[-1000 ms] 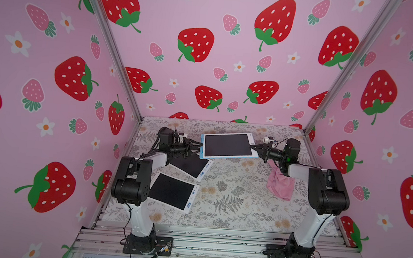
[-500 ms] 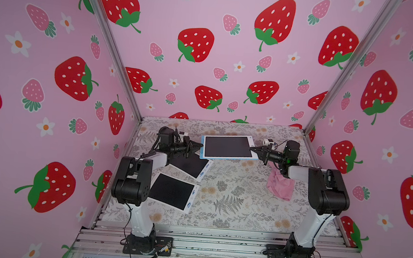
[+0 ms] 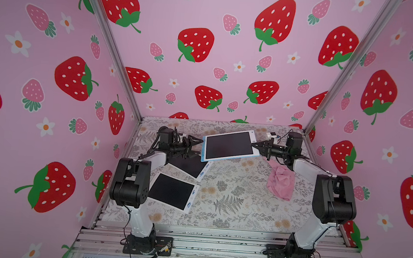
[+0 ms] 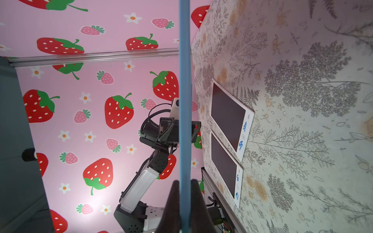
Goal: Wipe the drawing tablet
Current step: Adjust the drawing tablet at the center of the board.
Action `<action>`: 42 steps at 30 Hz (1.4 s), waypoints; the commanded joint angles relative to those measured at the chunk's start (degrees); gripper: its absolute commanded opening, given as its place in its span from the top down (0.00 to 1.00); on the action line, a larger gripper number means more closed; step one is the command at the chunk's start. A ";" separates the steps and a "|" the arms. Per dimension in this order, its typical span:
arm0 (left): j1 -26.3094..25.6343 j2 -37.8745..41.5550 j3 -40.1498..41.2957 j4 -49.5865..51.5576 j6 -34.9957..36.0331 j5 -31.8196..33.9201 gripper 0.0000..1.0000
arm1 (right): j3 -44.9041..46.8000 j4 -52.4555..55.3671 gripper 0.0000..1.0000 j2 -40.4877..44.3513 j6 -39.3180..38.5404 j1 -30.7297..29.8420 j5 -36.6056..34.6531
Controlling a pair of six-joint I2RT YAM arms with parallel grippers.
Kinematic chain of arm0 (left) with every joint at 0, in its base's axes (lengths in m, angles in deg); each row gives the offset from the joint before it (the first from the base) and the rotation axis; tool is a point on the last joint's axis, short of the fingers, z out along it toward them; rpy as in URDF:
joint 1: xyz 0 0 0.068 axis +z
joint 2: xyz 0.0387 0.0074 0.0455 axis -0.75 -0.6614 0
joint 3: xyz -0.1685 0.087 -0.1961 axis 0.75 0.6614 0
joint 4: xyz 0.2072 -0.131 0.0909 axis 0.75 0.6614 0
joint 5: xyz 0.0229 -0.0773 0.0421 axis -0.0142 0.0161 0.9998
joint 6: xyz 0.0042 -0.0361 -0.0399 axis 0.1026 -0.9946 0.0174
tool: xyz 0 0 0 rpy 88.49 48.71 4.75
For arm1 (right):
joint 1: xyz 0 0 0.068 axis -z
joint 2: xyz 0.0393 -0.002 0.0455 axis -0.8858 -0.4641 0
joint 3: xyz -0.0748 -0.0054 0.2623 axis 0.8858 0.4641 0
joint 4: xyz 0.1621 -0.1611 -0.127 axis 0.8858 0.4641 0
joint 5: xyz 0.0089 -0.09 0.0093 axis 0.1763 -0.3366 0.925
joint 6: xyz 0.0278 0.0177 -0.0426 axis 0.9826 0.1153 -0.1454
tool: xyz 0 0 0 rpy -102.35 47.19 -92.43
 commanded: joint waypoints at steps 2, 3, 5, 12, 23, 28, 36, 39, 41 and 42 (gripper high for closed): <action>-0.01 3.37 -3.92 13.45 7.08 4.20 0.14 | -5.35 24.86 1.00 5.13 -20.58 -0.01 -5.60; -0.10 3.76 -3.88 13.73 7.16 4.86 0.14 | -6.17 28.18 1.00 5.89 -23.24 0.01 -6.90; -0.32 4.50 -3.96 14.90 7.63 6.27 0.14 | -7.73 34.49 1.00 7.38 -28.43 -0.31 -10.67; -3.23 5.64 -6.85 19.27 9.57 8.52 0.14 | -13.77 54.23 1.00 16.07 -47.73 -7.81 -40.28; -11.14 3.87 -10.85 16.40 -3.49 9.24 0.17 | -2.57 41.55 1.00 30.57 -76.10 -32.09 -86.44; -14.19 4.37 -18.47 21.92 -10.95 12.71 0.19 | 6.06 23.77 1.00 32.45 -98.13 -41.18 -96.00; -16.31 1.40 -20.77 18.09 -18.37 9.10 0.22 | 16.88 0.59 1.00 26.94 -126.89 -47.58 -102.45; -16.71 1.24 -20.13 20.48 -17.26 8.51 0.30 | 17.32 -2.55 1.00 24.78 -129.33 -47.72 -103.50; -16.69 1.53 -19.76 23.13 -15.90 8.66 0.33 | 17.54 -4.95 1.00 23.34 -130.87 -47.87 -104.62; -16.62 1.64 -20.01 25.39 -14.56 9.00 0.34 | 17.80 -6.29 1.00 22.60 -131.96 -48.00 -105.12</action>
